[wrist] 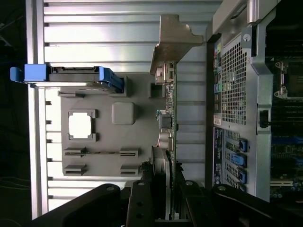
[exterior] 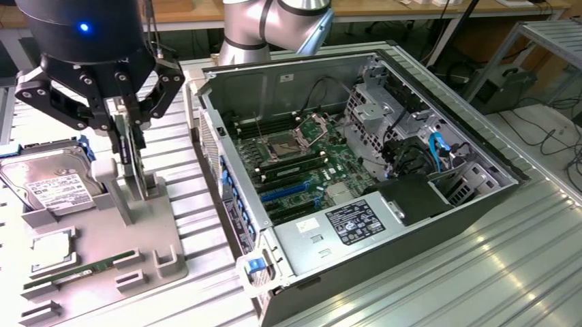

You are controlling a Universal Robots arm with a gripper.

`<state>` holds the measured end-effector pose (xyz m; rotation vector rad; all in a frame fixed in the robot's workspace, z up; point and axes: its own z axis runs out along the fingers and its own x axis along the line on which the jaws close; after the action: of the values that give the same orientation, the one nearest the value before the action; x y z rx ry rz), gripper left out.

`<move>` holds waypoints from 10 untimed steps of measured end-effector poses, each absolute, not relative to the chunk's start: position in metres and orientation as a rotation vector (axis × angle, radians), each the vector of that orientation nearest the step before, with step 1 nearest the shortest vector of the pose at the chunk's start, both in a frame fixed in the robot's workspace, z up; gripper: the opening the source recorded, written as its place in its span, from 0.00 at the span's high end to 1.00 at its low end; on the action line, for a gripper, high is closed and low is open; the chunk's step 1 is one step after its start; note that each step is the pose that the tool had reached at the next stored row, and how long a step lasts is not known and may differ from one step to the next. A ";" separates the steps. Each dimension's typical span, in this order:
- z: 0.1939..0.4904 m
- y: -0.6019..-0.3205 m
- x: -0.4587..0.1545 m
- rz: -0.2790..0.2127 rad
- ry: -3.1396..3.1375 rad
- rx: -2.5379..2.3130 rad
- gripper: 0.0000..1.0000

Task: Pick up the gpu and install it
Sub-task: 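Pick up the gpu and move the gpu toward the slot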

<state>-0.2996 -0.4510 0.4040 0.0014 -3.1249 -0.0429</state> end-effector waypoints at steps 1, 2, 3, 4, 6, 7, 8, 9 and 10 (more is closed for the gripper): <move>0.405 -0.451 -0.300 -0.043 -3.125 0.001 0.73; 0.407 -0.451 -0.300 -0.043 -3.125 0.001 0.73; 0.408 -0.451 -0.300 -0.043 -3.125 0.001 0.73; 0.409 -0.451 -0.300 -0.043 -3.125 0.001 0.73; 0.411 -0.451 -0.300 -0.043 -3.125 0.002 0.73; 0.412 -0.451 -0.300 -0.043 -3.125 0.001 0.73; 0.413 -0.451 -0.300 -0.043 -3.125 0.001 0.73; 0.414 -0.451 -0.300 -0.043 -3.125 0.002 0.73; 0.415 -0.451 -0.300 -0.043 -3.125 0.002 0.73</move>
<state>-0.2996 -0.4510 0.4153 0.0015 -3.1248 -0.0430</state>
